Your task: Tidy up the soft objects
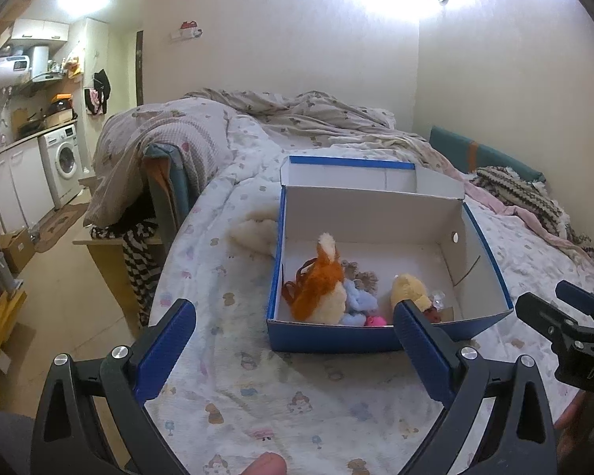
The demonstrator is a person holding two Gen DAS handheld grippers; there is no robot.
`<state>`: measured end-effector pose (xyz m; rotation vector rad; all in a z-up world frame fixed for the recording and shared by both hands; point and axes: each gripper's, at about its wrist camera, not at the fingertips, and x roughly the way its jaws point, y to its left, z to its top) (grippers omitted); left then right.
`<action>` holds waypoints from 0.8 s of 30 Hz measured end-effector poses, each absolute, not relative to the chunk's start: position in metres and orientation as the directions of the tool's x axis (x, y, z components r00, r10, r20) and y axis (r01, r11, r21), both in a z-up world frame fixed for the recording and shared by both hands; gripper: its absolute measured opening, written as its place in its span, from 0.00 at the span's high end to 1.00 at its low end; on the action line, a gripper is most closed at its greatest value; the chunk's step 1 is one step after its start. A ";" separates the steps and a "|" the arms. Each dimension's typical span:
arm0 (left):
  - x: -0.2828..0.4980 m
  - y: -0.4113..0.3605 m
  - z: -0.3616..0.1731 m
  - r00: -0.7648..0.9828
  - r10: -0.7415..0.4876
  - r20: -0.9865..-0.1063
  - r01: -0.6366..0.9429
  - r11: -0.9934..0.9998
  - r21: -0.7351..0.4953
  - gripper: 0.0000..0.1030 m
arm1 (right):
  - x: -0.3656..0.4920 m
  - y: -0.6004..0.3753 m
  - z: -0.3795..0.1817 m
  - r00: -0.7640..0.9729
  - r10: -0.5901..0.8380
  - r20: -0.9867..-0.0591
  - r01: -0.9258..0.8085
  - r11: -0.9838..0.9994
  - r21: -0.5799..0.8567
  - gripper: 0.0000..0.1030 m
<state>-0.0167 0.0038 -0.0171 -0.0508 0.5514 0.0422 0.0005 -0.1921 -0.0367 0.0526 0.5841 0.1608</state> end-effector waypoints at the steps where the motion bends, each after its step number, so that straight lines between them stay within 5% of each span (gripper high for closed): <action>1: -0.017 0.004 -0.017 0.850 0.028 -0.526 -0.055 0.998 -0.037 0.03 | 0.001 -0.192 -0.037 0.821 0.166 -0.546 -0.136 0.986 0.095 0.00; 24: -0.016 0.000 -0.021 0.841 0.021 -0.541 -0.041 0.999 -0.026 0.03 | 0.004 -0.194 -0.038 0.824 0.160 -0.544 -0.126 0.987 0.100 0.00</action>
